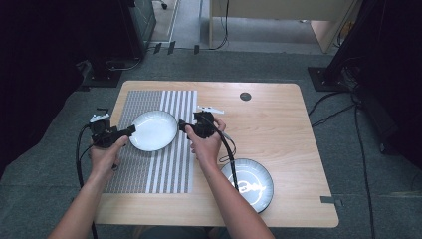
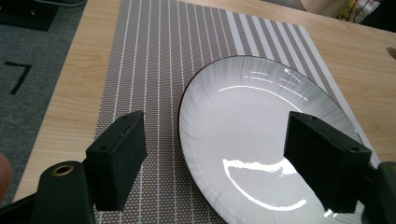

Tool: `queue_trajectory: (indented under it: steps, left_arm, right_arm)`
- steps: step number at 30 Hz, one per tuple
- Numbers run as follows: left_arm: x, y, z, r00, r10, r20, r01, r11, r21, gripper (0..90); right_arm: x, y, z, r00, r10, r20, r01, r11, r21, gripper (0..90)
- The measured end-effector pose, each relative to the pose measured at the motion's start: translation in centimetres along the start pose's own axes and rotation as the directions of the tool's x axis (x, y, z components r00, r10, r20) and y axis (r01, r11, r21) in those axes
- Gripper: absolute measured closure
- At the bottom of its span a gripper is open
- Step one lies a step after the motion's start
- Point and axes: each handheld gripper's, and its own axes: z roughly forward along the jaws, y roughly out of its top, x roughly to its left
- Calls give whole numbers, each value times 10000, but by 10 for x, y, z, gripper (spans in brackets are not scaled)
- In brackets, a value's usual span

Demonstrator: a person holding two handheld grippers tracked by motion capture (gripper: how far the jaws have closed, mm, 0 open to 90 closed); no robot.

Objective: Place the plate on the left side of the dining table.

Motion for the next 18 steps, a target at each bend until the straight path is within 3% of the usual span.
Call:
queue_trajectory:
  steps: [6, 18]
  left_arm:
    - [-3, -3, -17, 9997, 224, 76, -222, 9995, -226, 201]
    - [4, -20, -46, 9991, 363, -197, -374, 9978, -539, 200]
  right_arm:
    - [-6, 0, -22, 9975, -656, 273, 660, 9977, -135, 257]
    - [-22, -1, -63, 9965, -743, 375, 753, 9968, -258, 259]
